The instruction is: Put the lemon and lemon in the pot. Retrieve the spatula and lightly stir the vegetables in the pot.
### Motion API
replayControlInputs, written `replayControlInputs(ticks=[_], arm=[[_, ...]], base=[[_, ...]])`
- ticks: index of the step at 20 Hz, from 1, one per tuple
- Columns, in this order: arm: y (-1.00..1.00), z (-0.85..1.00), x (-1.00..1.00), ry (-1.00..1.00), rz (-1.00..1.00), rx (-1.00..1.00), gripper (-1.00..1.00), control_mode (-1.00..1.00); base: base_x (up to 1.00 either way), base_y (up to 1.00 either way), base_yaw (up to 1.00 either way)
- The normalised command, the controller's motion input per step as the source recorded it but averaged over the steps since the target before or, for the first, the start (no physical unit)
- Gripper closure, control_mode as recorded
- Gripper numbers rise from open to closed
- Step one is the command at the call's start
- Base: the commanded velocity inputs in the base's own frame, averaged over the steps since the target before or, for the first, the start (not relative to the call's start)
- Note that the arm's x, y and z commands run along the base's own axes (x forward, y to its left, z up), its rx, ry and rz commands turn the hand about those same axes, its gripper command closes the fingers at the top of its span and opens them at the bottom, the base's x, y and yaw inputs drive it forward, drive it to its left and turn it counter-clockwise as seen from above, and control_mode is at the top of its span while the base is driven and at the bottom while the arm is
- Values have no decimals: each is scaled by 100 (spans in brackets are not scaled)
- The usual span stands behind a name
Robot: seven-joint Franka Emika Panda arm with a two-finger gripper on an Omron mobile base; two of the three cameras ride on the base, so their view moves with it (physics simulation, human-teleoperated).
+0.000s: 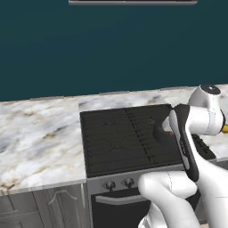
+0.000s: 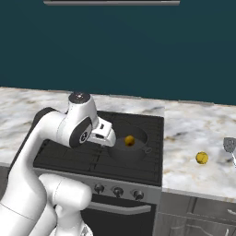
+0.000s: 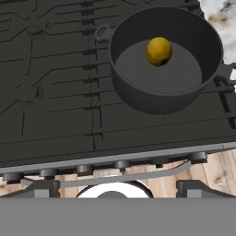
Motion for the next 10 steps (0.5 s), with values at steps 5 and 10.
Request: replayControlInputs(ticks=[5,10], arm=[[0,0,0,0,0,0,-100,100],[0,0,0,0,0,0,-100,100]], base=[[-26,-3,-2],[-43,-42,-17]])
